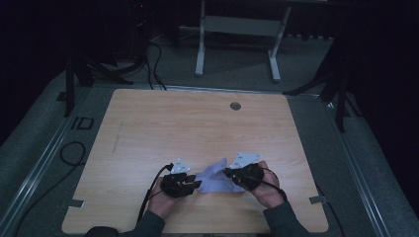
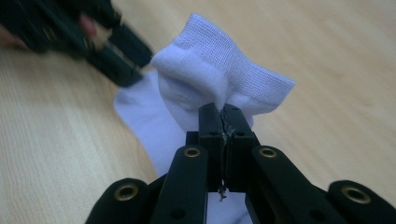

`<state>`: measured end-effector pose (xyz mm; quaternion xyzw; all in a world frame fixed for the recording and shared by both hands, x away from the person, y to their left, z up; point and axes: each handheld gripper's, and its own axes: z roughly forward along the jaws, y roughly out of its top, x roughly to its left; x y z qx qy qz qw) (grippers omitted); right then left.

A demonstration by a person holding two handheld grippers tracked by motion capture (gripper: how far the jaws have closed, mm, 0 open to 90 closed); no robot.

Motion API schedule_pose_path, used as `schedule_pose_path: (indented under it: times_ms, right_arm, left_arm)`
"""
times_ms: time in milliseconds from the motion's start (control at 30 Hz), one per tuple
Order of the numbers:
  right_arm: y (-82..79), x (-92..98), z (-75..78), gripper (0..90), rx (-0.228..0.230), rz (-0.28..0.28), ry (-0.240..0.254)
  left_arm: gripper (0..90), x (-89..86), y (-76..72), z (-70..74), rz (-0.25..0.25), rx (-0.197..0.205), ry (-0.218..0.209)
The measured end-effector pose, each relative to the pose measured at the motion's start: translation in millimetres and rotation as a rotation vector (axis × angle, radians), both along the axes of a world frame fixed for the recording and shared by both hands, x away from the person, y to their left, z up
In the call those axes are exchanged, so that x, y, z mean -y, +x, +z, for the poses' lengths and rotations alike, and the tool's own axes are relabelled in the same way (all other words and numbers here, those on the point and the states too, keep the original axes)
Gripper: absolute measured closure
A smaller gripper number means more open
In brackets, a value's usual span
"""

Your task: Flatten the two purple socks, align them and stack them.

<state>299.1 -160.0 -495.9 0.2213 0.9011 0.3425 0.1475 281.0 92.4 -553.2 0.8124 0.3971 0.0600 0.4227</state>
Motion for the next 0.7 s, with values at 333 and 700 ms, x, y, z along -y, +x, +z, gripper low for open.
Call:
schedule_pose_path:
  times_ms: [333, 700]
  right_arm:
    - [0.6, -19.8, -21.2, 88.3, -0.028, 0.042, -0.06]
    - [2.4, -22.3, -26.5, 88.1, -0.046, 0.034, -0.06]
  left_arm:
    - [64.6, 11.2, -1.7, 13.9, -0.08, -0.009, -0.096]
    - [60.9, 22.8, -5.5, 13.0, -0.123, 0.001, -0.067]
